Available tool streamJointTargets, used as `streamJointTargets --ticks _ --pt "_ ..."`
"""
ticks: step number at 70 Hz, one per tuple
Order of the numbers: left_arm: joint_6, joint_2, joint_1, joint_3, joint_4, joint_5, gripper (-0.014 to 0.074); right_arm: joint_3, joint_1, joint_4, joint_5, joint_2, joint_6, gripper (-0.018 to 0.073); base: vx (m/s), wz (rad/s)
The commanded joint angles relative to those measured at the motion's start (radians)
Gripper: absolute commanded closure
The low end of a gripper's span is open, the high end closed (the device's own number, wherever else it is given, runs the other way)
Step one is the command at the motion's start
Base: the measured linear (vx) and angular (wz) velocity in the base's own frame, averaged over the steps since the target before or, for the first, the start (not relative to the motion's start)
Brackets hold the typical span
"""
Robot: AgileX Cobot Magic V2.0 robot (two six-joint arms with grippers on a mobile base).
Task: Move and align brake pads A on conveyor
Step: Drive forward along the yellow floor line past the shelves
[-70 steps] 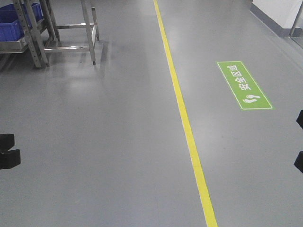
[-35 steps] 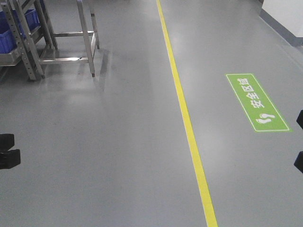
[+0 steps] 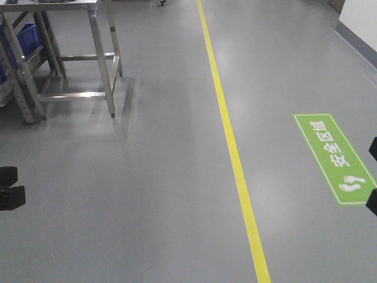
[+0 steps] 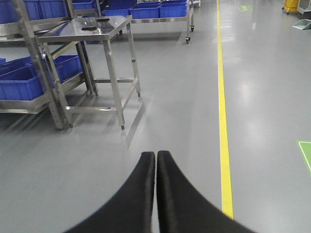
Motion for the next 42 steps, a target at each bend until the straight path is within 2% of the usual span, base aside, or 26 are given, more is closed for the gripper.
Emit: streamJointTargets --ticks 1,42 --pt "0.001 -0.004 -0.004 -0.025 -0.005 -0.060 0.0604 -0.028 -0.004 -0.004 -0.074 0.002 -0.007 0.0568 0.55 -0.02" --pt "0.001 -0.004 -0.004 -0.025 -0.005 -0.060 0.0604 -0.028 -0.004 -0.004 -0.073 0.002 -0.007 0.0568 0.57 -0.04"
